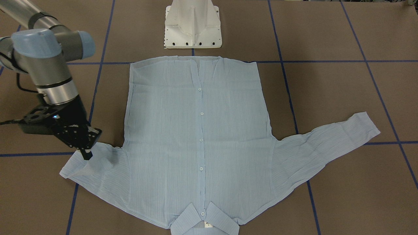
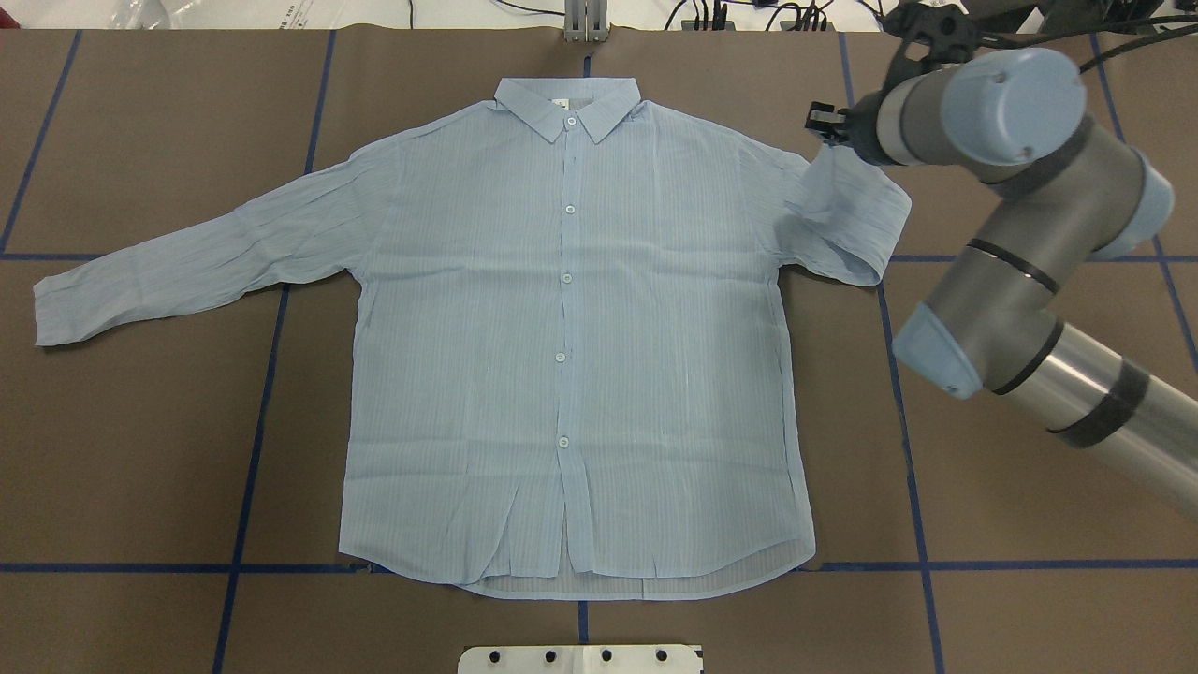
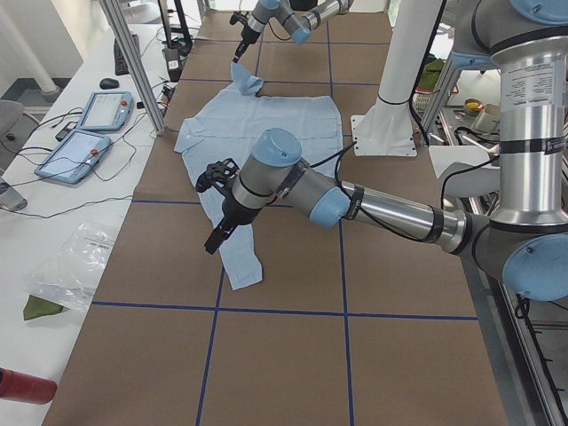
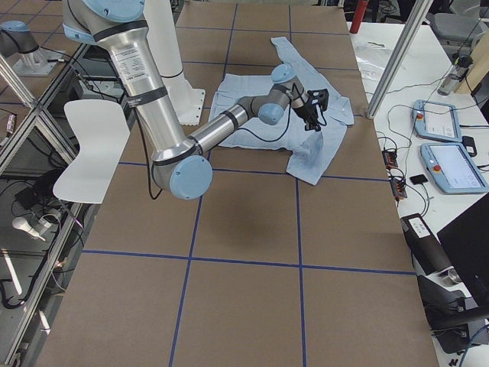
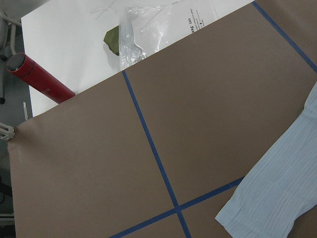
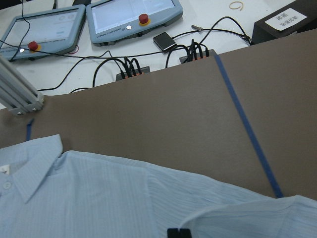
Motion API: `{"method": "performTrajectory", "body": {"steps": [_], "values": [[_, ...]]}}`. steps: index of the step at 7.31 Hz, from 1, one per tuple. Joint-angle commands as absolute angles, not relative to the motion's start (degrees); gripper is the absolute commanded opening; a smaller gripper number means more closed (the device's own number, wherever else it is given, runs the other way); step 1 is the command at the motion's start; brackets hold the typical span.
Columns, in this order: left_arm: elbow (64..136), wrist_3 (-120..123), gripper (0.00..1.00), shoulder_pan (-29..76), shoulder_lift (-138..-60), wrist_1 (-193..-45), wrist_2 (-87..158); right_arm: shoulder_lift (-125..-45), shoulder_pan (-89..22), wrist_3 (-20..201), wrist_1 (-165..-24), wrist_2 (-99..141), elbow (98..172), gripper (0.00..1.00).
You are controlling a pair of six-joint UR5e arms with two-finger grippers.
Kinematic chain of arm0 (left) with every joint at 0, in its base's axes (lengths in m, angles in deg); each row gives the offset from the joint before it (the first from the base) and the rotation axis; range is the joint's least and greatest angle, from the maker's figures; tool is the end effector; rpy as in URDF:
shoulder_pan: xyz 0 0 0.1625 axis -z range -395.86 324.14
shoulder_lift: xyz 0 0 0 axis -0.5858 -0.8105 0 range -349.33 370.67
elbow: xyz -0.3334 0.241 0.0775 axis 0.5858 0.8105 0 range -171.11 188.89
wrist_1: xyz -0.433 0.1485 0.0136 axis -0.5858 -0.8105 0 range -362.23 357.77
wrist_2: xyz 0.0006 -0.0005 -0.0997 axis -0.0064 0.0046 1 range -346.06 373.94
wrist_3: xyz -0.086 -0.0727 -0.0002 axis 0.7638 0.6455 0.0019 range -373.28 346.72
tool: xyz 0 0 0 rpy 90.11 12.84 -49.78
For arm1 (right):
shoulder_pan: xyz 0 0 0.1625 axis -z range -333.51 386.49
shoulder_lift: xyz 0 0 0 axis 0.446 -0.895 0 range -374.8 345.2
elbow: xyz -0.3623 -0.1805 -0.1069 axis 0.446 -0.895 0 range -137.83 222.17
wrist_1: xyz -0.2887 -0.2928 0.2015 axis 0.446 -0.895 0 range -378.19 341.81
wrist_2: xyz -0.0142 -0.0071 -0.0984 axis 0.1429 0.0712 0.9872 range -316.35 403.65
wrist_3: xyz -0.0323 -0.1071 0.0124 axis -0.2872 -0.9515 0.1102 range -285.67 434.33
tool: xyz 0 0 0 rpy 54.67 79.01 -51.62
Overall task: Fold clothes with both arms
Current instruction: 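Grasp the sleeve cuff with the right gripper and fold it across the shirt body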
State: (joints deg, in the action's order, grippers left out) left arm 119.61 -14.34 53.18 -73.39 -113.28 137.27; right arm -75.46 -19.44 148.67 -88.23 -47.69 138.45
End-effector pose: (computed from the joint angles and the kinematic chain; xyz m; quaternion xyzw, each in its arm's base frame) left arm -0.0628 -0.5173 0.4850 0.2949 0.2726 0.1043 0.9099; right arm -0.4002 -0.6013 0.2538 0.2297 -0.4058 0.2257 0.8554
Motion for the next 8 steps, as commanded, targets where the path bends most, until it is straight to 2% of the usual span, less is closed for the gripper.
{"method": "performTrajectory", "body": {"steps": [1,5,8], "values": [[119.1,-14.3,1.0,53.2,-73.4,-113.3,137.3,-64.1,-14.4,153.4,-96.1,-41.4,136.3,0.0],[118.2,-14.2,1.0,53.2,-73.4,-113.5,137.4,-46.1,-8.5,152.6,-95.5,-36.3,121.6,0.0],[118.2,-14.2,1.0,53.2,-73.3,-113.5,137.4,-39.7,-4.5,152.4,-91.7,-32.5,110.7,0.0]]}}
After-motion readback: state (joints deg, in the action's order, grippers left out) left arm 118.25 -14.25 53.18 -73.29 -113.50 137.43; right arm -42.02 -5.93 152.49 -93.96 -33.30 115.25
